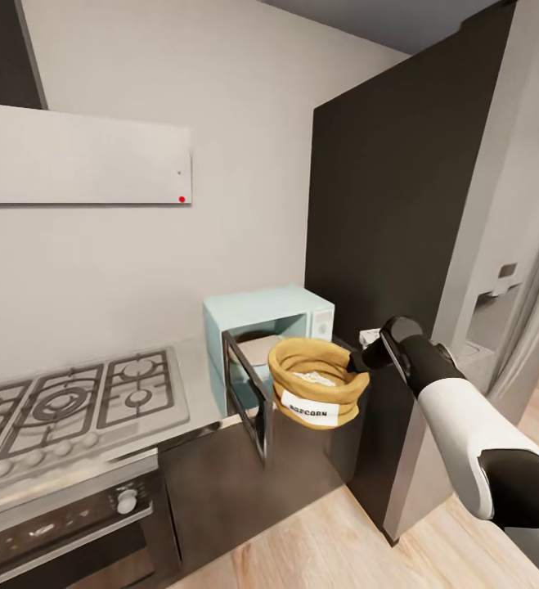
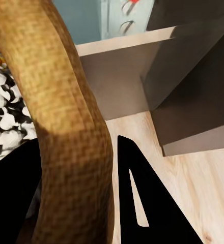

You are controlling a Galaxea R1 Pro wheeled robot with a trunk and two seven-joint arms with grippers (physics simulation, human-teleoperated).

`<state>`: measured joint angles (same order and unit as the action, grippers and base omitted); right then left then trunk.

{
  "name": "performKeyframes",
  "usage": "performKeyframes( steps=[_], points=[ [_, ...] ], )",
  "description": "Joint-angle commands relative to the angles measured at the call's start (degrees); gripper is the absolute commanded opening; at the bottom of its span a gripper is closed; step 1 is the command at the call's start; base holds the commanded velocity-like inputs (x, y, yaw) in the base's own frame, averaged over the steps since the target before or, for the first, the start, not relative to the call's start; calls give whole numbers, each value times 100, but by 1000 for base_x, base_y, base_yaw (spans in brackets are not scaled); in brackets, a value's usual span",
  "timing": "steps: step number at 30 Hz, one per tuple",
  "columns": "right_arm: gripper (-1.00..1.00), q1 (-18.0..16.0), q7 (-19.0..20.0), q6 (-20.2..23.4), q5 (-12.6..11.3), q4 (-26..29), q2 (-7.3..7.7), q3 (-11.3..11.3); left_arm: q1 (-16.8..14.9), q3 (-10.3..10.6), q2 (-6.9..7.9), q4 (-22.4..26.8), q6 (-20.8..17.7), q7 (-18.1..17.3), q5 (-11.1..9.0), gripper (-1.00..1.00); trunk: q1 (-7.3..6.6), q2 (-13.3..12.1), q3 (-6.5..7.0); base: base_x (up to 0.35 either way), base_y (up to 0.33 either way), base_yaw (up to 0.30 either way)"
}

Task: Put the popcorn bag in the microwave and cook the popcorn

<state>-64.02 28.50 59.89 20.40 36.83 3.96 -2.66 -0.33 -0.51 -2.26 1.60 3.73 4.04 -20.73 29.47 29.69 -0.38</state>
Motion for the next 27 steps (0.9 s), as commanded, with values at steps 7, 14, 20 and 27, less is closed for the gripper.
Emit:
performKeyframes(
  steps=[7,14,20,27],
  points=[
    [-100,-4,74,11,32,24,-7,-24,-2,-2,-2,-2,14,14,-19,100,5,4,-4,320,0,0],
    [-100,-4,77,11,35,78,-212,-29,0,-2,-2,-2,18,12,-19,100,5,4,-4,305,0,0],
    [-100,-5,65,11,41,79,-307,-33,-2,-7,-2,-2,22,8,-19,100,5,4,-4,43,0,0],
    [-100,-3,51,11,43,79,-339,-45,-1,-2,-2,-2,23,0,-19,100,5,4,-4,101,114,0]
  ],
)
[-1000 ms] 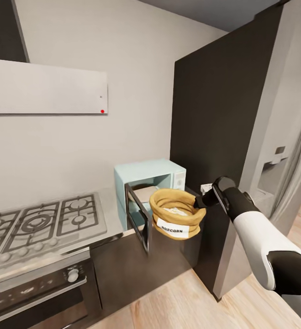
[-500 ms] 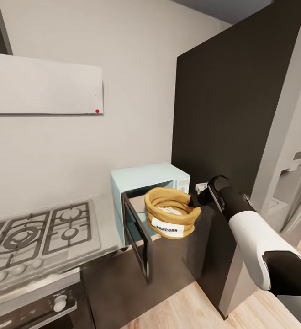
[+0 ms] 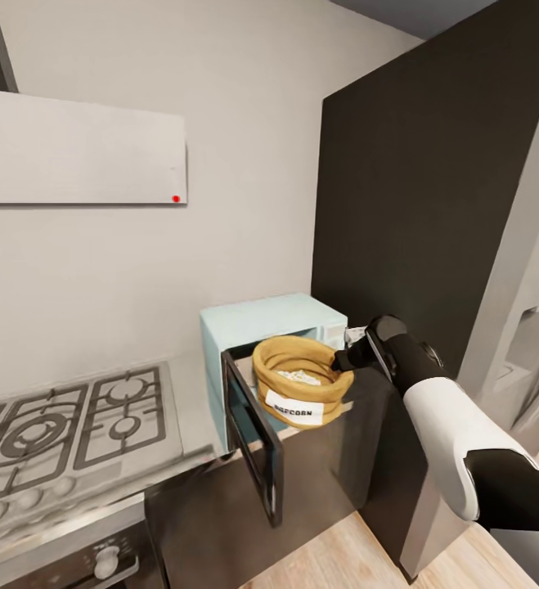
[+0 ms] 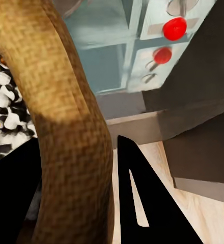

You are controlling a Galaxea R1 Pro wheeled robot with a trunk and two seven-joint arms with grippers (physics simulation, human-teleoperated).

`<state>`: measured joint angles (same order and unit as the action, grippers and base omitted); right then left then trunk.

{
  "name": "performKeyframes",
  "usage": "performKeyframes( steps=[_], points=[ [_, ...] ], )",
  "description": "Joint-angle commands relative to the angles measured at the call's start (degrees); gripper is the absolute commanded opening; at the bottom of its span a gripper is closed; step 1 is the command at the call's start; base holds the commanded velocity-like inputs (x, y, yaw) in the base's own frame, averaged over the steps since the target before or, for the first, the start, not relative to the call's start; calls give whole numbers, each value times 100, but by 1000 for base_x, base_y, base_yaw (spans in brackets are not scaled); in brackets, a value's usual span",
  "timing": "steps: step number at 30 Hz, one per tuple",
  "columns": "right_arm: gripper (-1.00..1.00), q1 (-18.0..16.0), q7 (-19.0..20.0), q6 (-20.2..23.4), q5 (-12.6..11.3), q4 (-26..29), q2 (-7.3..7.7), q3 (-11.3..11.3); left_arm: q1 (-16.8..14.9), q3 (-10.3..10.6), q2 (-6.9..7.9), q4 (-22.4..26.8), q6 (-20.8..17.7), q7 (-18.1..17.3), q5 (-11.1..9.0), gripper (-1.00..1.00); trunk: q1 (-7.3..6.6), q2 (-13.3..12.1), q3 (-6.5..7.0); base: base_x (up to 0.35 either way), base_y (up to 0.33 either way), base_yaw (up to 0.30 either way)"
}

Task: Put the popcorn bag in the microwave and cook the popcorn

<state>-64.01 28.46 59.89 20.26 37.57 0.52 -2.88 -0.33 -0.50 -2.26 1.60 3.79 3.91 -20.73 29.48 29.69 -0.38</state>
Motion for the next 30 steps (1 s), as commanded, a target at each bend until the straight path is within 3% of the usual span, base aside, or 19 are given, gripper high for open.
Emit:
performKeyframes(
  steps=[1,19,24,30],
  points=[
    [-100,-4,55,11,57,5,-1,-25,-2,-2,-2,-2,16,13,-17,100,3,4,-4,149,207,0],
    [-100,-4,-10,11,128,-66,29,-53,-2,-11,-2,-2,16,13,-19,100,3,4,-4,25,32,0],
    [-100,-4,-346,11,113,-107,-6,-55,-2,-9,-2,-2,16,13,-19,100,3,4,-4,0,0,0],
    [-100,-4,-392,11,113,-123,-8,-55,0,-3,-2,-2,16,13,-19,100,3,4,-4,0,0,0]
  ],
)
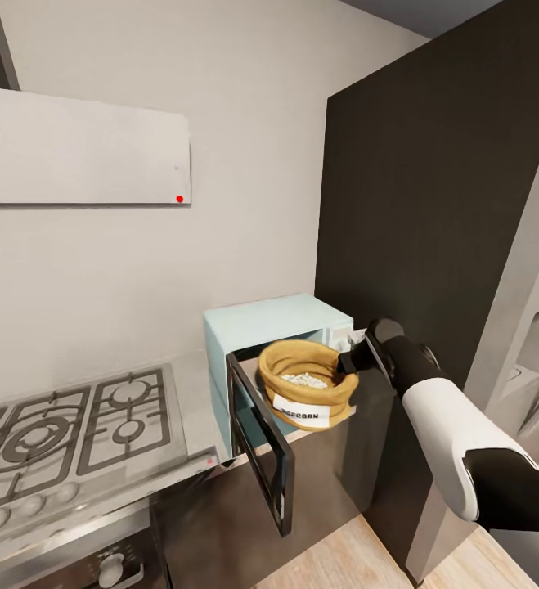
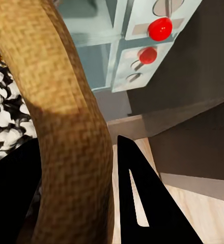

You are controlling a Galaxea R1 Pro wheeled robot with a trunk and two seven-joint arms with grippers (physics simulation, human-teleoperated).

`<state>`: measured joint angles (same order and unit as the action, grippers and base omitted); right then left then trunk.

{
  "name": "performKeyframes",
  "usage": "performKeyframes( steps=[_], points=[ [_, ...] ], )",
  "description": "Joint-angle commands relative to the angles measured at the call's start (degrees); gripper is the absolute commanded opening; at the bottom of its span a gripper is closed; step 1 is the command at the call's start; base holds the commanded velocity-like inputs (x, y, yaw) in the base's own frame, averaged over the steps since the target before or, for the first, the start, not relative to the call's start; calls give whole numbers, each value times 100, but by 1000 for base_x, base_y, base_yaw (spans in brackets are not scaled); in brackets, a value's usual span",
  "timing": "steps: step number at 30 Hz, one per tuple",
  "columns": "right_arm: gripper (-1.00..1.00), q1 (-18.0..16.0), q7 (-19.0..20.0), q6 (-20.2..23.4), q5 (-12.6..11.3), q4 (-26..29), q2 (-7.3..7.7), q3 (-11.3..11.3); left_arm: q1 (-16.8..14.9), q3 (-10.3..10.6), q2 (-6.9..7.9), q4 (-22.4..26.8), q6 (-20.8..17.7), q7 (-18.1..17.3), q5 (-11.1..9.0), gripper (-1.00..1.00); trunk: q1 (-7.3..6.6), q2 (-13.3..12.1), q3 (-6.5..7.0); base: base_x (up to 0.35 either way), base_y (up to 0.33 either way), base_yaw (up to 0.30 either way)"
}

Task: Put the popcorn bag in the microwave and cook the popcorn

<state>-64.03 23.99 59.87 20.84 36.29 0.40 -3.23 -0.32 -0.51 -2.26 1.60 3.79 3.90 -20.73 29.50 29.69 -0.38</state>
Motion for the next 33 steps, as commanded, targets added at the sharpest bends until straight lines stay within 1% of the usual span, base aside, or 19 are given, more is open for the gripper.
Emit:
performKeyframes(
  steps=[1,5,18,23,26,27,33],
  points=[
    [-100,0,54,13,58,-30,4,-20,-1,-2,-2,-2,17,15,-19,100,2,5,-4,0,0,0],
    [-100,-2,54,13,61,-140,14,-20,-3,-4,-2,-2,17,15,-19,100,2,5,-4,0,0,0],
    [-100,5,32,13,61,-158,56,-20,-2,-19,-6,11,17,15,-10,100,2,5,-4,0,0,0],
    [-100,5,-130,13,44,-300,18,-20,-2,-19,-2,12,17,14,-10,100,2,5,-4,0,0,0],
    [-100,5,-227,13,35,-397,21,-20,-3,-19,-2,13,17,15,-10,100,2,5,-4,0,0,0],
    [-100,5,-472,13,35,-420,21,-20,-3,-19,-2,13,17,15,-10,100,2,5,-4,0,0,0],
    [-100,5,-466,13,35,-421,30,-11,-3,-17,-2,13,17,15,-11,100,2,5,-4,4,0,0]
  ],
)
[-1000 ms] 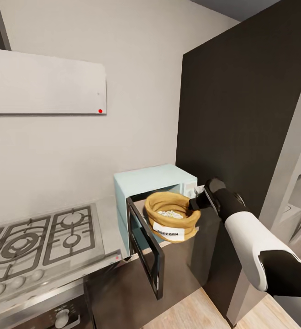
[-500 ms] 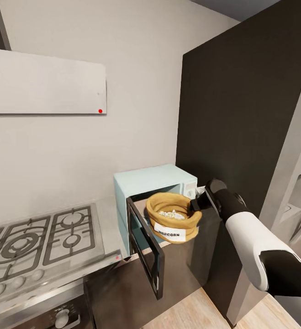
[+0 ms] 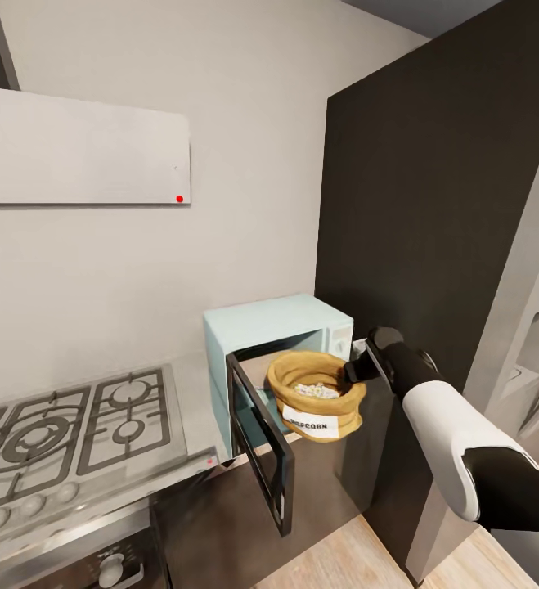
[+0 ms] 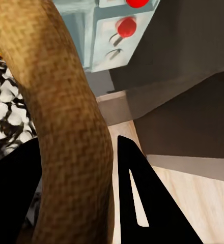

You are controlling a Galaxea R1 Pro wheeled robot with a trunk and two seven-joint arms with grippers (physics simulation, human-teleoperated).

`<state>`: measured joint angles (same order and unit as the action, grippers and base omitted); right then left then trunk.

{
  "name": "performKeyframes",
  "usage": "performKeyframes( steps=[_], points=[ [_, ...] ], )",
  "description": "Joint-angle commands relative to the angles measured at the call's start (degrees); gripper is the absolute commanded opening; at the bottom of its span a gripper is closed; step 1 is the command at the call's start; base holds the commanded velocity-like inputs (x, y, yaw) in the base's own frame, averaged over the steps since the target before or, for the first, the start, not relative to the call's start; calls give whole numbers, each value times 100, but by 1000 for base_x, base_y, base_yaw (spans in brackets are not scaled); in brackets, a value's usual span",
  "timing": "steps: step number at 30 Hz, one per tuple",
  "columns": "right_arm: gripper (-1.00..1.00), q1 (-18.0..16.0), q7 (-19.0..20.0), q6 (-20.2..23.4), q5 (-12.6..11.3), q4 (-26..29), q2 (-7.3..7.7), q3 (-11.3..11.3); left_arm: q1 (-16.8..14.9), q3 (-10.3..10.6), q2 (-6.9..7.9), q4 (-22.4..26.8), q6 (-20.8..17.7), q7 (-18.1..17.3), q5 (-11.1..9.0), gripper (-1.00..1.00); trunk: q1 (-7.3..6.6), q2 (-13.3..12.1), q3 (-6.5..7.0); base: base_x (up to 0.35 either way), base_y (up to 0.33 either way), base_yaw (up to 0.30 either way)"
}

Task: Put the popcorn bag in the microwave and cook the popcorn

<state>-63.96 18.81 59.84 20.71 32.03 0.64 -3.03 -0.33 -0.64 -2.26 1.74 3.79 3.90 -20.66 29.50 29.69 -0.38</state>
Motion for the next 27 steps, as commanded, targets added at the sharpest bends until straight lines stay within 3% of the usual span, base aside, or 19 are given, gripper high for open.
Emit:
performKeyframes(
  steps=[1,13,27],
  points=[
    [-100,-2,54,16,50,5,1,-31,0,0,-2,0,17,10,-17,100,2,5,-4,123,0,0],
    [-100,-2,44,16,51,5,-11,-40,-2,3,-2,-2,11,-23,-17,100,2,5,-4,212,3,0],
    [-100,-2,70,16,47,5,-17,-40,-2,3,-1,-4,8,-56,-20,100,2,5,-4,167,122,0]
  ],
)
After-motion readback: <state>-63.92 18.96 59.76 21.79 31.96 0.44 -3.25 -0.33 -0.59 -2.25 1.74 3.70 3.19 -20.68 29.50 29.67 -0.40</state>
